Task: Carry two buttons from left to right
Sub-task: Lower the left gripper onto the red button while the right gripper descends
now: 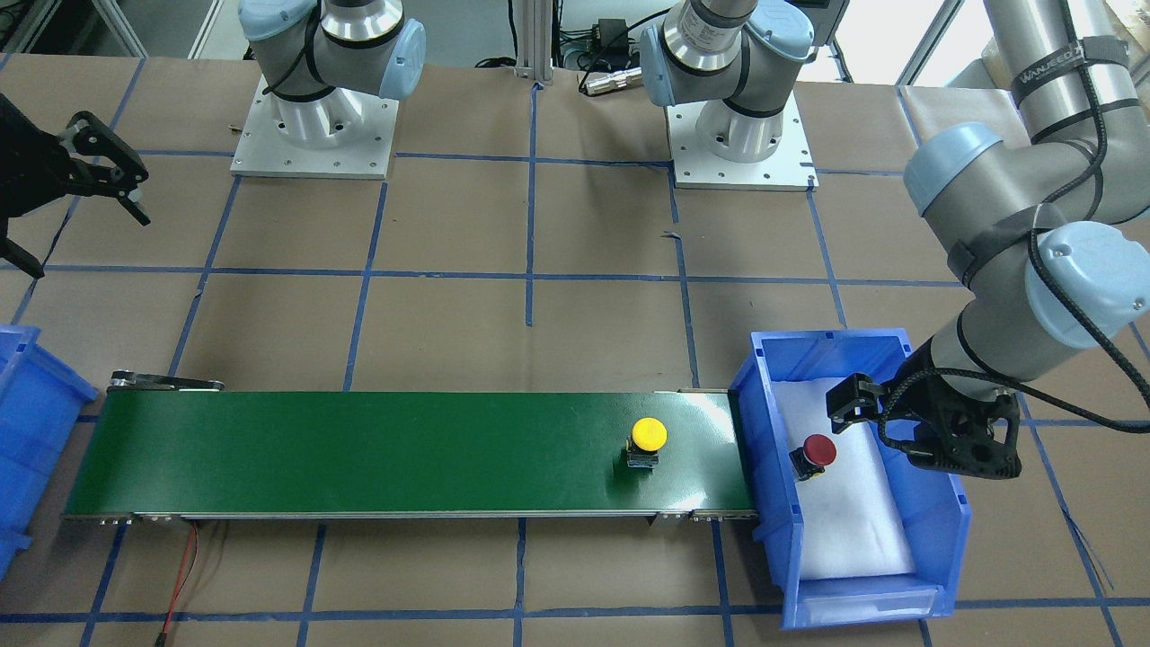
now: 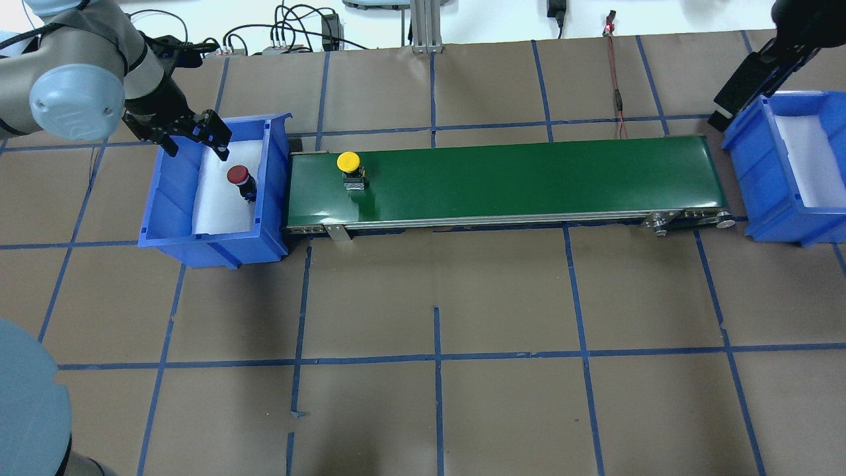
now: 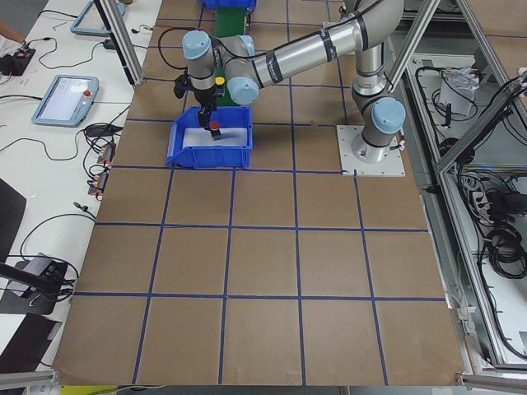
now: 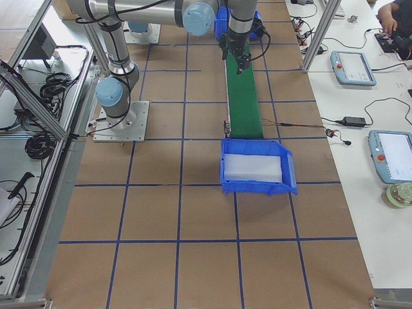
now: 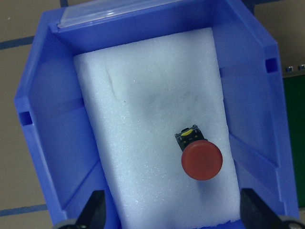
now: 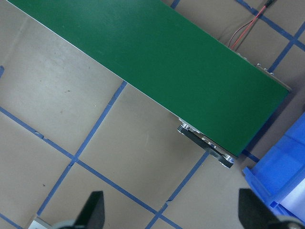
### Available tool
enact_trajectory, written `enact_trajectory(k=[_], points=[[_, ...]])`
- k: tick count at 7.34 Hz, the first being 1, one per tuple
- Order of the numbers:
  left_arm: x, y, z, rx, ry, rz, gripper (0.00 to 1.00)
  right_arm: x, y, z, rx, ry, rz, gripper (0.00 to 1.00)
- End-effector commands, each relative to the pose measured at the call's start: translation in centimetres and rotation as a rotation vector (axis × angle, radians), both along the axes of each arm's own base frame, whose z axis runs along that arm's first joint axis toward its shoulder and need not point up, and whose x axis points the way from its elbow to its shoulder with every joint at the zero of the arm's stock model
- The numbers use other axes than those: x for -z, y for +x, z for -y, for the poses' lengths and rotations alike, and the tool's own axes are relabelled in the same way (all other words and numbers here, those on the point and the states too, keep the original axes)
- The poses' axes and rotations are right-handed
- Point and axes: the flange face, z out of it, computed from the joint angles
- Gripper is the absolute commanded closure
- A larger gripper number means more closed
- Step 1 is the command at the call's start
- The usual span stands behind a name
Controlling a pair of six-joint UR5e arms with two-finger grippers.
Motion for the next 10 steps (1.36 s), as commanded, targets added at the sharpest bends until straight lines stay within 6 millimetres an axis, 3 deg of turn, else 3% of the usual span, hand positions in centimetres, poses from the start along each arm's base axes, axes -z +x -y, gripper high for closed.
enact_trajectory(k=[1, 2, 4, 5, 7, 9, 10], points=[[1.3, 0.7, -0.4, -0.171, 0.024, -0.015, 0.0, 3.3, -0.8, 0.2, 0.003, 0.058, 0.01, 0.0], [2.1, -0.2, -0.4, -0.265, 0.04, -0.015, 0.0, 6.2, -1.6, -0.1, 0.014, 0.107, 0.027, 0.0], [3.9, -0.6, 0.2, -0.512, 0.076, -0.061, 0.0, 8.9, -2.2, 1.3, -0.063, 0.084, 0.028, 0.0], [5.4, -0.9, 1.3, -0.563, 0.074, -0.054, 0.0, 11.6, -3.0, 3.9, -0.197, 0.035, 0.025, 0.0], [6.5, -1.0, 1.2, -0.576, 0.066, -0.052, 0.06, 16.8, -4.2, 7.5, -0.469, 0.005, 0.015, 0.0], [6.9, -1.1, 1.1, -0.581, 0.078, -0.064, 0.06, 17.7, -4.7, 9.0, -0.777, -0.098, -0.036, 0.0], [7.4, -1.2, 0.8, -0.583, 0.09, -0.066, 0.13, 19.0, -4.1, 8.1, -0.839, -0.095, -0.023, 0.0]])
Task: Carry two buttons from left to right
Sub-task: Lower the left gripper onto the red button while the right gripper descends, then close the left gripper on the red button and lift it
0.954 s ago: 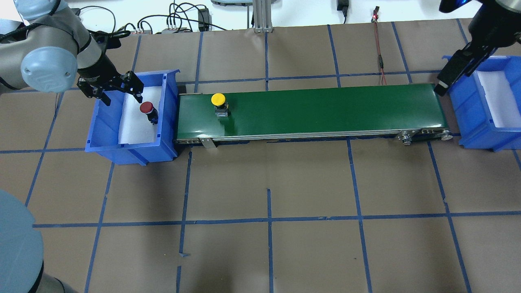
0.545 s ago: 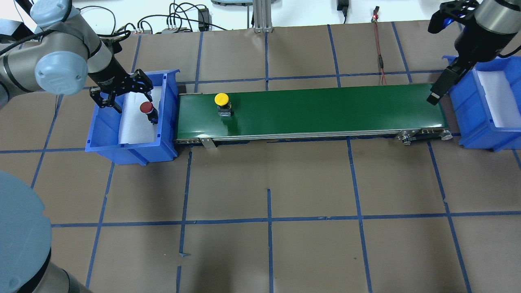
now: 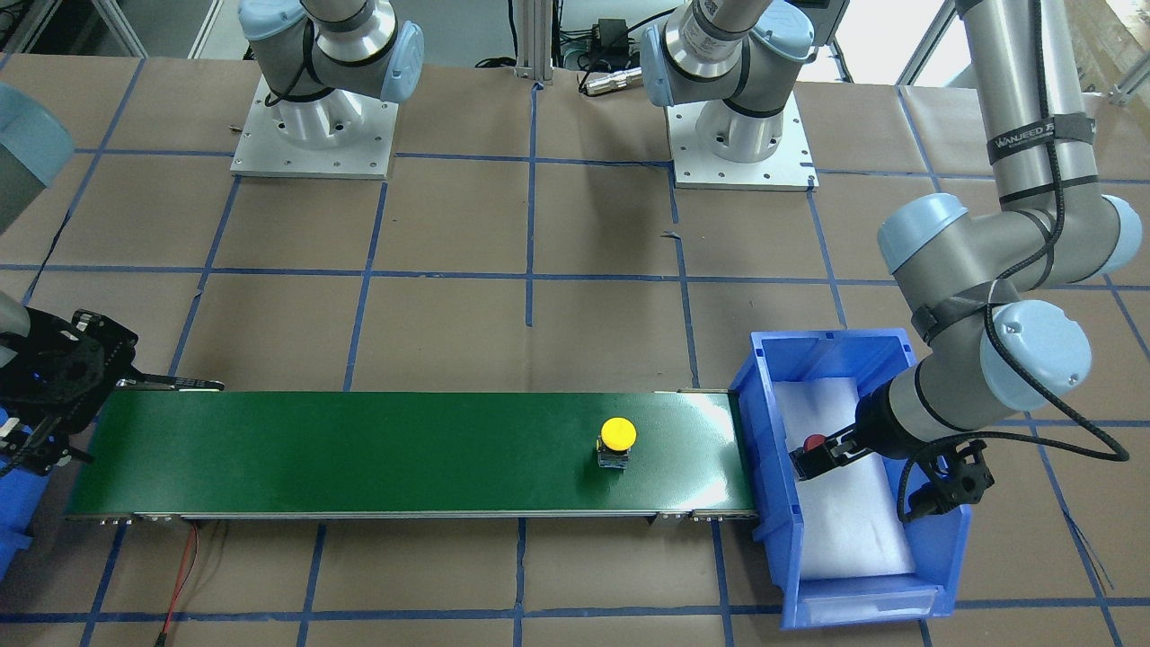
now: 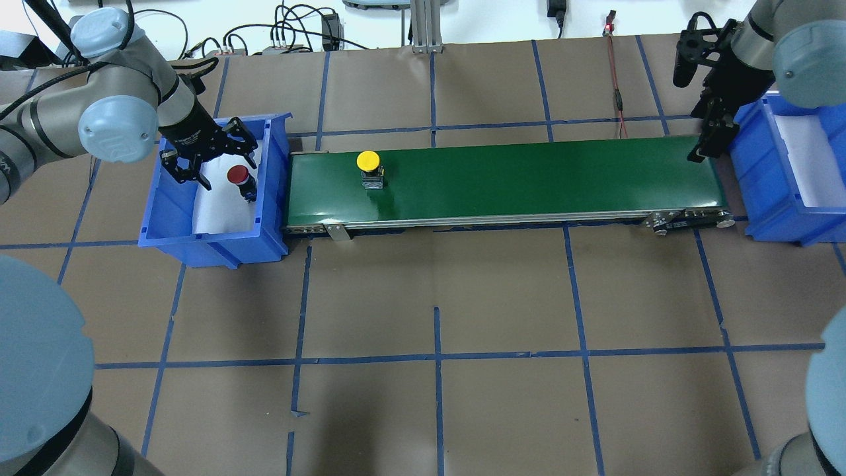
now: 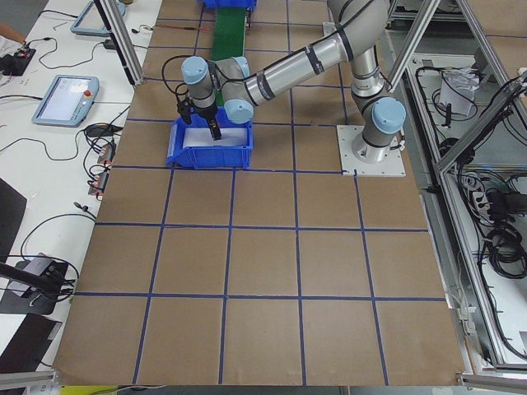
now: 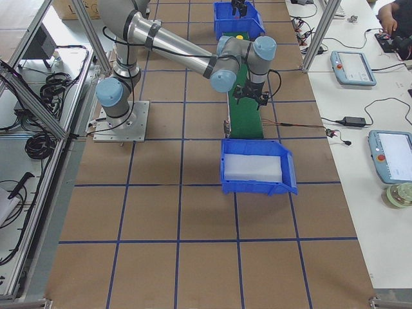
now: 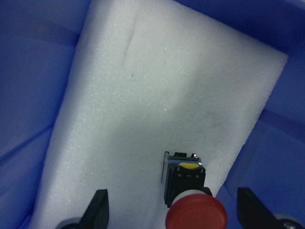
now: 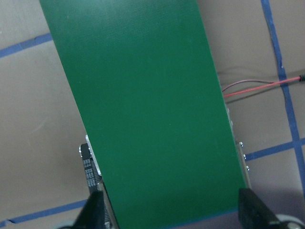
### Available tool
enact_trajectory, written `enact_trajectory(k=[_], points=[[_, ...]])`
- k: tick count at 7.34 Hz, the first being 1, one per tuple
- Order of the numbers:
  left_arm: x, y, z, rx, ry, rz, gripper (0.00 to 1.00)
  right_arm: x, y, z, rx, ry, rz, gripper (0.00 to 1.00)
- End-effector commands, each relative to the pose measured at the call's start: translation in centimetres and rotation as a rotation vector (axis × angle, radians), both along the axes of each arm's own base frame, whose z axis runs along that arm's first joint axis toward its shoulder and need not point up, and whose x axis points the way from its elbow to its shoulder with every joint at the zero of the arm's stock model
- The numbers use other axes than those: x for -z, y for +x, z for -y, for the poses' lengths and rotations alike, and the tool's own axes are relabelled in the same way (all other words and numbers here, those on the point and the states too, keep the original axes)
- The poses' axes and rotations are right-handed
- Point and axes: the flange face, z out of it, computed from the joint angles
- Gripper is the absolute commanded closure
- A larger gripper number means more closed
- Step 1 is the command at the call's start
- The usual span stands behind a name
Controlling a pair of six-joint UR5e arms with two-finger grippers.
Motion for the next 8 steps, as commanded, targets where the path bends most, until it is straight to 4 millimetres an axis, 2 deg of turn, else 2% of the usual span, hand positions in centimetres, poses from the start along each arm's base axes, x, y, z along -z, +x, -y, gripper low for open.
enact_trajectory(k=[1, 2, 3, 4, 5, 6, 8], points=[[1.0, 0.2, -0.7, -0.008, 0.021, -0.009, 0.18, 2.3, 0.8, -1.3, -0.152, -0.064, -0.019, 0.0], [1.1, 0.5, -0.7, -0.008, 0.021, -0.011, 0.32, 2.3, 0.8, -1.3, -0.137, -0.149, -0.07, 0.0], [0.9, 0.2, -0.6, -0.001, 0.018, -0.012, 0.54, 1.1, 1.1, -2.0, -0.088, -0.149, -0.099, 0.0], [0.8, -0.1, -0.9, 0.003, 0.017, -0.022, 0.63, 0.8, 3.7, -1.9, -0.029, -0.157, -0.097, 0.0], [0.5, -0.5, -0.8, 0.003, 0.003, -0.058, 0.63, 0.4, 6.3, -1.7, -0.041, -0.171, -0.092, 0.0], [0.3, -0.3, -0.6, 0.007, -0.001, -0.049, 0.64, 1.6, 6.4, -1.3, -0.065, -0.153, -0.076, 0.0], [-2.1, -0.1, -0.7, 0.026, -0.031, -0.033, 0.7, 3.3, 6.1, -0.9, -0.226, -0.122, -0.079, 0.01]])
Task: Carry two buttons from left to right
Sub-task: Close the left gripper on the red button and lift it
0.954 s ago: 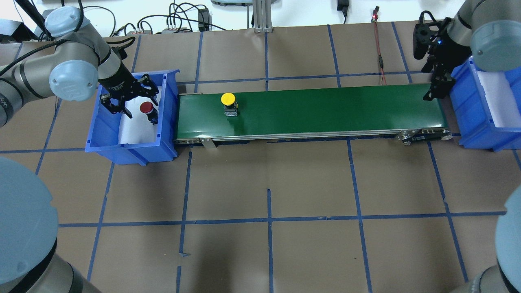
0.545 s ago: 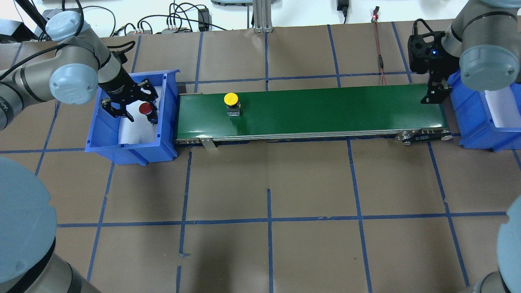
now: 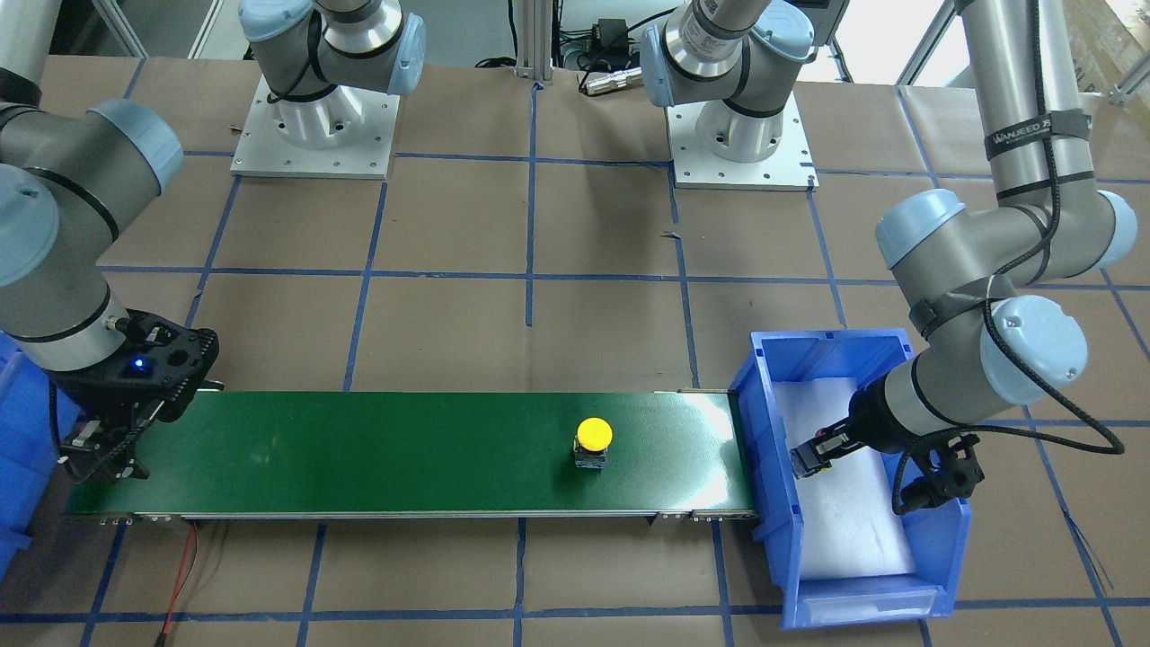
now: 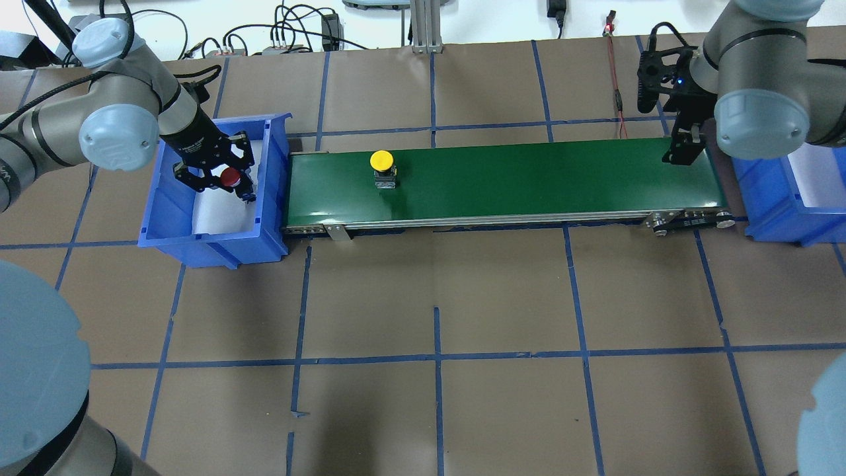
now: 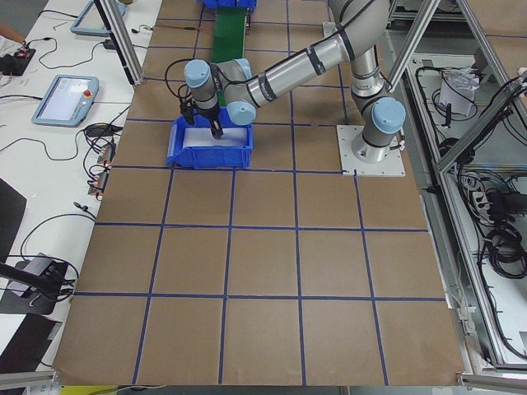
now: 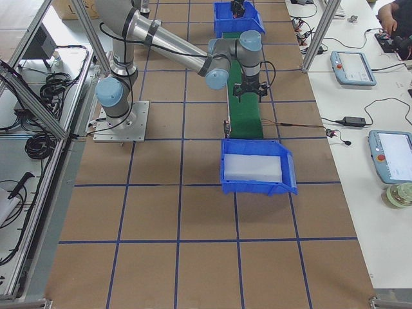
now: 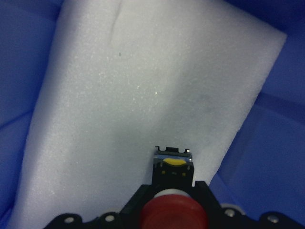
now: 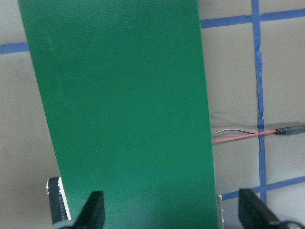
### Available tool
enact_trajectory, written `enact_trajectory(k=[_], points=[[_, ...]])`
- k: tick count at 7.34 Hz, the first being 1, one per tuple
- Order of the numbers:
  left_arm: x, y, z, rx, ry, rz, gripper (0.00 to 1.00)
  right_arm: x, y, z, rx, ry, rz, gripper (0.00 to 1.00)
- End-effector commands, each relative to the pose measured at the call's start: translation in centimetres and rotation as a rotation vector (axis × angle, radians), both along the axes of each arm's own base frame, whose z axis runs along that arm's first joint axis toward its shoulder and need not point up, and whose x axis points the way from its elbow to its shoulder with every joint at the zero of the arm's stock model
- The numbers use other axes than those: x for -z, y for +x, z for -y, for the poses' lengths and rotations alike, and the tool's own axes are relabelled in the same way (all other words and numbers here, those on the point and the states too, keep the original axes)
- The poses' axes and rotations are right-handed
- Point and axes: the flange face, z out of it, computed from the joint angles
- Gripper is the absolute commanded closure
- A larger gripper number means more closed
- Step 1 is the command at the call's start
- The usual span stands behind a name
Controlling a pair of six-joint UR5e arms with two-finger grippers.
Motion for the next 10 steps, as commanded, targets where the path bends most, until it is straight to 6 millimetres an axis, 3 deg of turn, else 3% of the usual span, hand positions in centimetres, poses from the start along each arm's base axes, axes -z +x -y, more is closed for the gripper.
enact_trajectory(k=[1, 4, 5, 8, 10], points=[[-2.7, 0.5, -0.6, 0.094, -0.027, 0.058, 0.7, 1.9, -0.2, 0.3, -0.107, 0.043, -0.002, 0.02], [-7.9, 0.0, -2.3, 0.323, -0.026, 0.086, 0.7, 2.2, -1.3, -0.2, -0.126, 0.132, 0.036, 0.02], [-9.3, -1.2, -2.4, 0.427, -0.042, 0.084, 0.7, 2.2, -1.3, -0.1, -0.118, 0.122, 0.068, 0.02], [-11.8, -8.0, -3.7, 0.837, -0.084, 0.132, 0.7, 2.2, -1.4, -0.1, -0.112, 0.114, 0.063, 0.02], [-10.8, -13.5, -4.3, 1.149, -0.084, 0.13, 0.7, 2.1, -1.4, 0.0, -0.11, 0.111, 0.056, 0.02]])
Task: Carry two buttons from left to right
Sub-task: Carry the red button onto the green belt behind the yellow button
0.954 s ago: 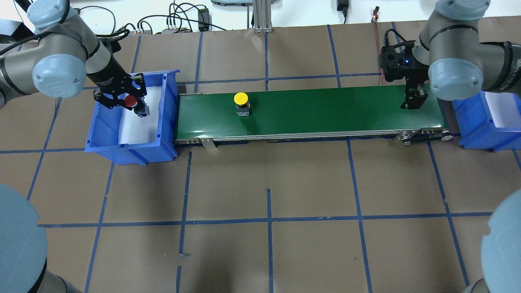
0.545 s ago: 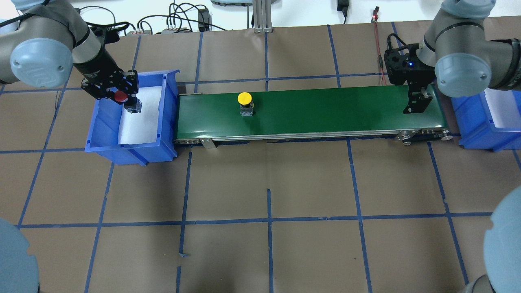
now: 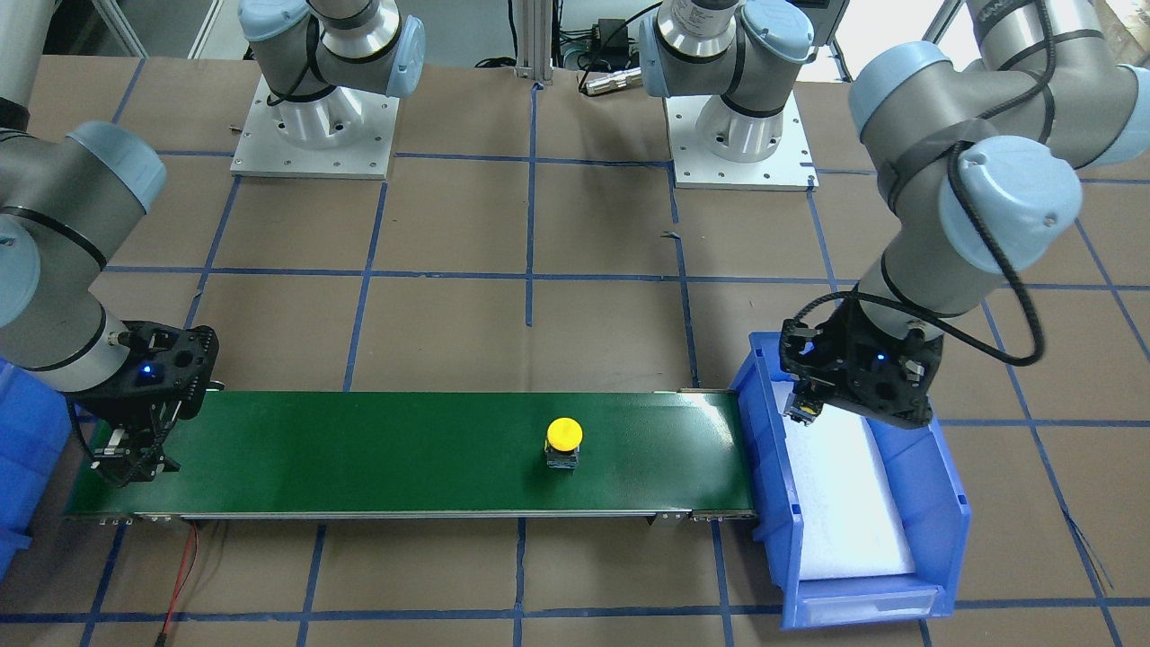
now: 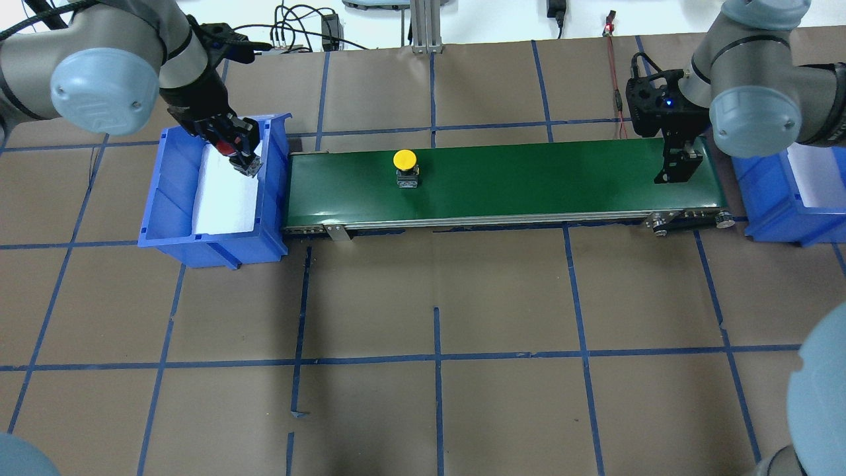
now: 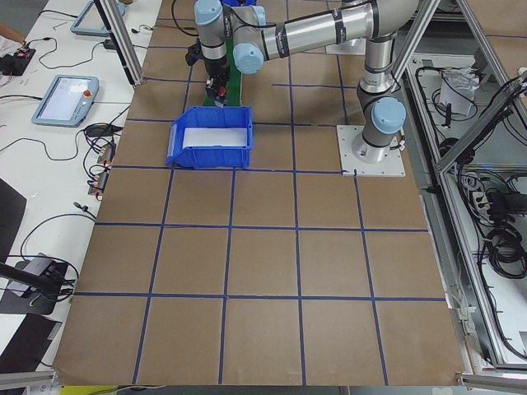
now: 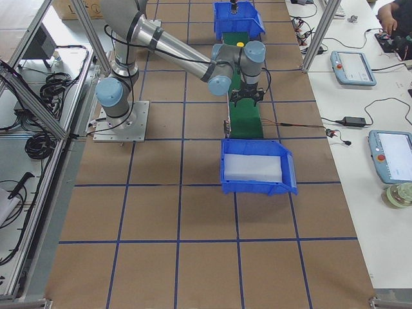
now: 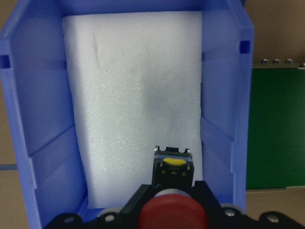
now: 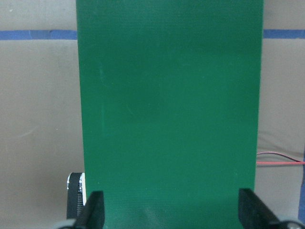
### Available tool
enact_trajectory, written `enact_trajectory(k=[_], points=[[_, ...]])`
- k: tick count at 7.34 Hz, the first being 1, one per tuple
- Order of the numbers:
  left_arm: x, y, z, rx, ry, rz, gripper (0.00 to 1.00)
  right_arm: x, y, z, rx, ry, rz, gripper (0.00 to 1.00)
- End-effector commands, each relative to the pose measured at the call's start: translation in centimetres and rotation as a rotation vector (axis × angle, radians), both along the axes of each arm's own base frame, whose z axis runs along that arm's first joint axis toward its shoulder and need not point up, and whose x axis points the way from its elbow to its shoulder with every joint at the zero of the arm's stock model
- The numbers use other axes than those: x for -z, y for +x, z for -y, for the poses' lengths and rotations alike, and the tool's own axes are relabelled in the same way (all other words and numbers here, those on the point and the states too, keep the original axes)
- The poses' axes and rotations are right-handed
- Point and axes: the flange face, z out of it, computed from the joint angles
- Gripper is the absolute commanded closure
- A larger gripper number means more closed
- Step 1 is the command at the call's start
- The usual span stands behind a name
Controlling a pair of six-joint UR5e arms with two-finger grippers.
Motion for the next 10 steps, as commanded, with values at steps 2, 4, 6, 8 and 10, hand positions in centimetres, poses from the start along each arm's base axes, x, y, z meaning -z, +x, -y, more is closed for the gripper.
enact_trajectory(k=[2, 4, 6, 8, 10], points=[[1.4, -4.8, 0.2, 0.473, -0.008, 0.017, 0.7, 0.0, 0.1, 0.0, 0.0, -0.002, -0.002, 0.01], [3.7, -6.1, 1.5, 0.683, -0.022, 0.015, 0.7, 0.1, 0.1, 0.0, 0.0, 0.0, -0.004, 0.0], [7.4, -9.3, 2.5, 0.85, -0.032, 0.018, 0.7, 0.1, 0.1, 0.0, 0.0, 0.0, -0.005, 0.0], [10.0, -9.8, 3.0, 0.921, -0.008, 0.015, 0.7, 0.0, 0.1, 0.1, 0.0, -0.003, -0.004, 0.0], [9.8, -9.6, 3.4, 0.948, -0.024, 0.026, 0.7, -0.1, 0.1, 0.0, -0.002, -0.005, -0.004, 0.0]])
